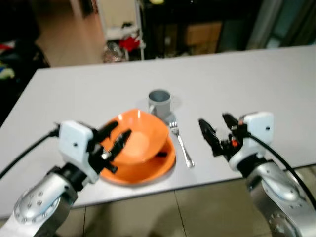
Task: Setting the table
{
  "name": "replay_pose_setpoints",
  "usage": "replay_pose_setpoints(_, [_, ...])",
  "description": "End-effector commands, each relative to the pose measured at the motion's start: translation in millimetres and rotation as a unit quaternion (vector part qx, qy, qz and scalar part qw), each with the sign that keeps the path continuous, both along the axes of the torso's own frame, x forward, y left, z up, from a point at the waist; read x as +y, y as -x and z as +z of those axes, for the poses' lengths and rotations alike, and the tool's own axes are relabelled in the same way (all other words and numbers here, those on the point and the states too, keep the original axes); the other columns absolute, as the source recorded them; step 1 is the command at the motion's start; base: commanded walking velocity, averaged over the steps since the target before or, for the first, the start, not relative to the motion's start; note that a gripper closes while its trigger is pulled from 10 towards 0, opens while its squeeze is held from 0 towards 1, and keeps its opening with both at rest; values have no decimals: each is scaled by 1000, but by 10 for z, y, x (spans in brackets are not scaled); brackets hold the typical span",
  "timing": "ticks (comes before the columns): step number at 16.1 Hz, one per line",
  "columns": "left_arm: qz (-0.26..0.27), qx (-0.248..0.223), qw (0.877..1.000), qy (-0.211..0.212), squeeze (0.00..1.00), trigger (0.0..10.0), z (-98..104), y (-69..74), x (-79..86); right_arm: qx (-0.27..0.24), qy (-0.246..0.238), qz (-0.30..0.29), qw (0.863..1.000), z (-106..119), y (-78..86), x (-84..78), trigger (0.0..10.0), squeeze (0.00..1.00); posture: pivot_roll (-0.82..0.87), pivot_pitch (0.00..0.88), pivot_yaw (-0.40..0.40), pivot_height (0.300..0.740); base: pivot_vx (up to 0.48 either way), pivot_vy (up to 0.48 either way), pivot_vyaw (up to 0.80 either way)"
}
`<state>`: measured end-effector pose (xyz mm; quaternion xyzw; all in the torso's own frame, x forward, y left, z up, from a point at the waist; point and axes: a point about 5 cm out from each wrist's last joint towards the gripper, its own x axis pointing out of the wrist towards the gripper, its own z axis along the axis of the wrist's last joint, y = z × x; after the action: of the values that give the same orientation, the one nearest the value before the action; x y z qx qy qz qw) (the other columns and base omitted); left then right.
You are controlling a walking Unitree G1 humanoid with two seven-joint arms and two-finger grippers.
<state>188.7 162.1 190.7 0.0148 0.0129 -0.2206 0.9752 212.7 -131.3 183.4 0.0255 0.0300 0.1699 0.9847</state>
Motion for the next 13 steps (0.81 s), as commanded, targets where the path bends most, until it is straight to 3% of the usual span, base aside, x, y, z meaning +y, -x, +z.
replay_pose_setpoints(1, [28,4,1000,-11,0,10000,-28,-12,49,-10,-1,15,1000,13,13,57,10000,1000,51,0,40,740,0,0,800])
replay_pose_setpoints(5, [50,-15,998,-42,0,10000,-41,-68,58,-3,1,43,999,-65,46,122,10000,1000,51,0,39,740,0,0,800])
replay_pose_setpoints(8, [69,-1,995,-70,0,10000,-139,-87,78,-4,8,48,999,-100,49,121,10000,1000,51,0,38,740,0,0,800])
replay_pose_setpoints(13, [111,-8,991,-75,0,10000,-206,-133,88,-28,10,59,998,-43,-27,164,10000,1000,49,0,29,740,0,0,800])
